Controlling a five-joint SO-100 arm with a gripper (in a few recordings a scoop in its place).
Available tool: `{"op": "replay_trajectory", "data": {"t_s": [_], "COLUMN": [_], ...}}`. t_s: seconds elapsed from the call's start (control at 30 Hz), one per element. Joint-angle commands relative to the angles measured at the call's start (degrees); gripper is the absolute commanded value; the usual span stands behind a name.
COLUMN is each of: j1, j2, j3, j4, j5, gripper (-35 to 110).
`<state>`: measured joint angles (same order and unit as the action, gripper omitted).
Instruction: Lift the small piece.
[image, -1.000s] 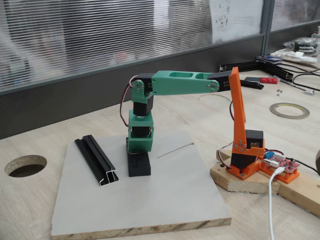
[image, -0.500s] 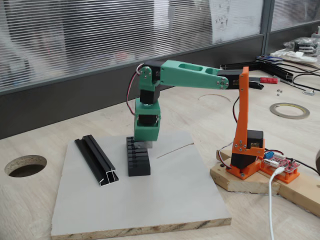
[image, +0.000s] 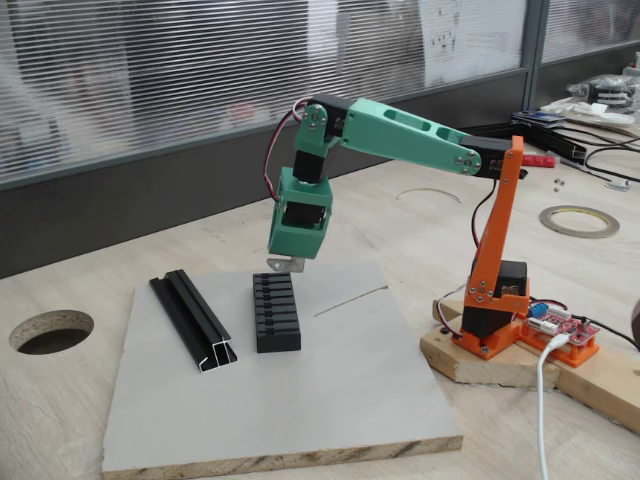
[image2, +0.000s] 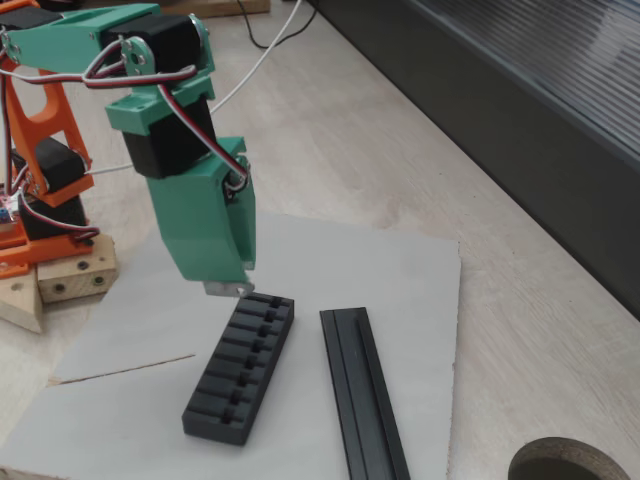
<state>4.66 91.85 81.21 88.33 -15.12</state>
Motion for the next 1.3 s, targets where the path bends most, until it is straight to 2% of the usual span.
{"op": "replay_trajectory", "data": {"t_s": [0.0, 0.2, 0.4, 1.27], "j1": [1.32, 1.32, 1.32, 1.32], "j2": [4.66, 7.73, 7.29, 7.73], "j3": [-0.53, -0.18, -0.35, -0.35], "j4": [1.23, 1.93, 7.65, 7.65], "j5": [-0.44, -0.35, -0.35, -0.35], "gripper": [2, 2, 2, 2]}}
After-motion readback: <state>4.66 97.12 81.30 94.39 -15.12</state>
